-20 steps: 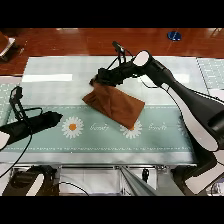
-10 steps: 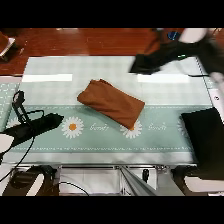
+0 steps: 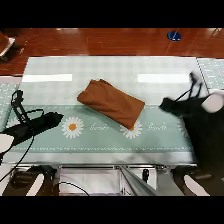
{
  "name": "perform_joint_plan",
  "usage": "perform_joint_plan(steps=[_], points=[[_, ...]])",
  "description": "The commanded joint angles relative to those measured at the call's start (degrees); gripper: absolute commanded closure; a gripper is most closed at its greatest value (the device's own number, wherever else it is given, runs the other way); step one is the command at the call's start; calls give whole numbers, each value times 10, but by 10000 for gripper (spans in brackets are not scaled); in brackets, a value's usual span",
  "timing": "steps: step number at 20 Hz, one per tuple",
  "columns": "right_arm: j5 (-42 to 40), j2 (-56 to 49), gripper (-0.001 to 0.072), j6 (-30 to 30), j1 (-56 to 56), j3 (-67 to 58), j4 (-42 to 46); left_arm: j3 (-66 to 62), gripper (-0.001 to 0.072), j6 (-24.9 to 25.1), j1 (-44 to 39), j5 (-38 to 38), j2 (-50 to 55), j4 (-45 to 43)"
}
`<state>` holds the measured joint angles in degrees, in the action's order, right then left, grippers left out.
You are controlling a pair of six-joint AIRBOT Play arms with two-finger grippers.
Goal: Fold the shirts.
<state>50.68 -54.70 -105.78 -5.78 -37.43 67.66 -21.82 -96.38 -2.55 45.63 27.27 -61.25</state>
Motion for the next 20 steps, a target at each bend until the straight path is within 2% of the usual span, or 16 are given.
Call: perform_joint_plan(steps=[1, 6, 11, 12, 13, 14, 18, 20], points=[[-116, -55, 301, 53, -41, 84, -172, 0, 687, 0, 0, -18, 12, 14], [-73, -214, 301, 207, -45, 13, -361, 0, 688, 0, 0, -17, 38, 35], [-33, -308, 305, 226, -62, -64, -376, 0, 688, 0, 0, -17, 41, 35], [-32, -319, 378, 230, -75, -79, -376, 0, 687, 0, 0, -18, 41, 35], [-32, -322, 591, 247, -85, -95, -376, 0, 687, 0, 0, -17, 41, 35], [-28, -322, 694, 273, -92, -113, -377, 0, 687, 0, 0, -17, 41, 35], [59, -312, 694, 318, -93, -241, -378, 0, 688, 1, 0, -17, 41, 35], [80, -285, 694, 320, -90, -313, -378, 0, 687, 0, 0, -17, 41, 35]])
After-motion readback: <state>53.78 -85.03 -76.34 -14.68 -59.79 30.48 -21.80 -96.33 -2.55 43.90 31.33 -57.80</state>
